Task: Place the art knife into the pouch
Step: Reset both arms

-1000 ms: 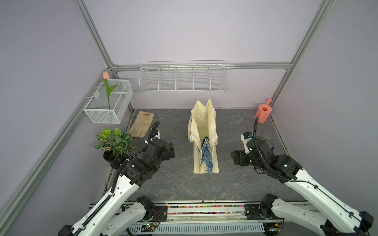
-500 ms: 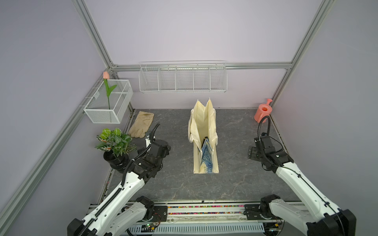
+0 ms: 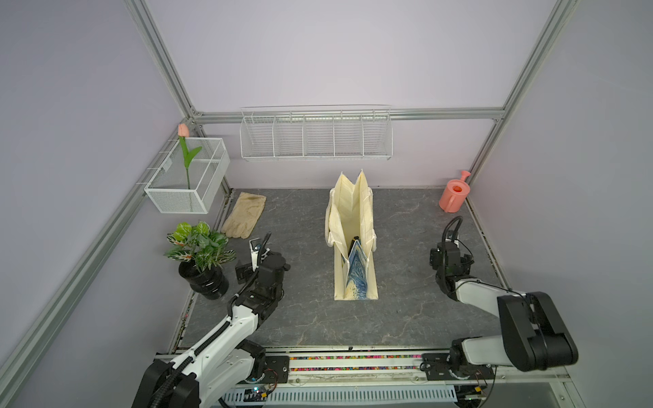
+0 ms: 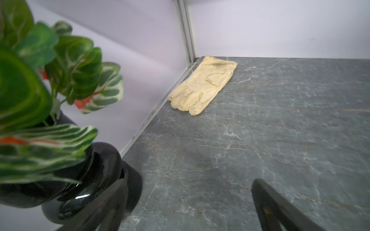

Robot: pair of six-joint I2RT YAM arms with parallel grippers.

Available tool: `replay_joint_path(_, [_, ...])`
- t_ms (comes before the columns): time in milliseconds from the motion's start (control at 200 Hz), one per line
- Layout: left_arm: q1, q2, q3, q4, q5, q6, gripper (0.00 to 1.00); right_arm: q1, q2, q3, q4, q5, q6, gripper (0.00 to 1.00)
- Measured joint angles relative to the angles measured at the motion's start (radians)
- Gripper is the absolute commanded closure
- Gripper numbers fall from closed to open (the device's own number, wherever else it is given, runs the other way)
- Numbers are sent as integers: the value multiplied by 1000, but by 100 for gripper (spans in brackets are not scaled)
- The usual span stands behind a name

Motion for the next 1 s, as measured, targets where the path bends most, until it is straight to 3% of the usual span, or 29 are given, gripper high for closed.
replay_joint_path(155, [97, -61, -124, 153, 41, 18, 1, -2, 36, -75, 273, -24, -40, 11])
replay_joint_path(375, [175, -57, -233, 381, 122, 46, 1, -1, 38, -125, 456, -58, -72, 11])
replay_joint_path(805, [212, 401, -160, 796, 315, 121, 1, -1, 58, -142, 545, -156, -110, 11])
replay_joint_path(1000, [230, 554, -97, 872, 397, 143, 1, -2, 63, -159, 584, -199, -119, 11])
